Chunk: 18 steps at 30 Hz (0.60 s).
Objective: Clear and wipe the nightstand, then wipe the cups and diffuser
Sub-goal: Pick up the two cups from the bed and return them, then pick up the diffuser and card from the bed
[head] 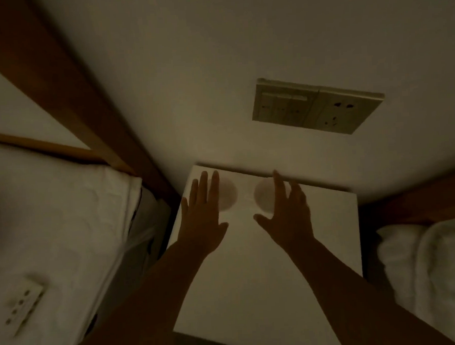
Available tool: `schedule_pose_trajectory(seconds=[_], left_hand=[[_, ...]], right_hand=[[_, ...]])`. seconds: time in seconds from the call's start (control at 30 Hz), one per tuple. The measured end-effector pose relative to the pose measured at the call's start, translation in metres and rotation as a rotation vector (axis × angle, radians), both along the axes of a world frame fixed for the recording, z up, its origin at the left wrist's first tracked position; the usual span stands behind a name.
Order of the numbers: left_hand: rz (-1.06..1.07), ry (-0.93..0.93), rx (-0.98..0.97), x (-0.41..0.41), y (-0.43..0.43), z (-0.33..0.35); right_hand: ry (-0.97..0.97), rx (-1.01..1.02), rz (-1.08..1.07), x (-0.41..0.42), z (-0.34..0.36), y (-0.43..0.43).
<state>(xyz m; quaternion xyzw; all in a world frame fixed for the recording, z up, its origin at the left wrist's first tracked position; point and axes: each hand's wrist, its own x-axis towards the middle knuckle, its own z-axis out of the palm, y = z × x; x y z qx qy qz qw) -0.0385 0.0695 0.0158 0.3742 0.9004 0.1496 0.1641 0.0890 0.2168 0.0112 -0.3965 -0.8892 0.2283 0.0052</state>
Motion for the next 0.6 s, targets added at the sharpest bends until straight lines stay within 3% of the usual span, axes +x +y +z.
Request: schedule_pose_trajectory(seconds=[0.13, 0.3, 0.4, 0.6], left_hand=[[0.202, -0.067, 0.06, 0.026, -0.074, -0.002], [0.523, -0.282, 0.026, 0.054, -0.205, -0.019], [0.644, -0.315, 0.075, 0.067, -0.281, -0.018], [0.946, -0.369, 0.019, 0.089, -0.407, -0.022]], right_hand=[[0.098, 0.14, 0.096, 0.007, 0.011, -0.064], [0.051, -0.135, 0.37, -0.005, 0.003, -0.185], [0.001, -0.323, 0.467, -0.025, -0.007, -0.257], [-0.054, -0.389, 0.64, -0.078, -0.016, -0.365]])
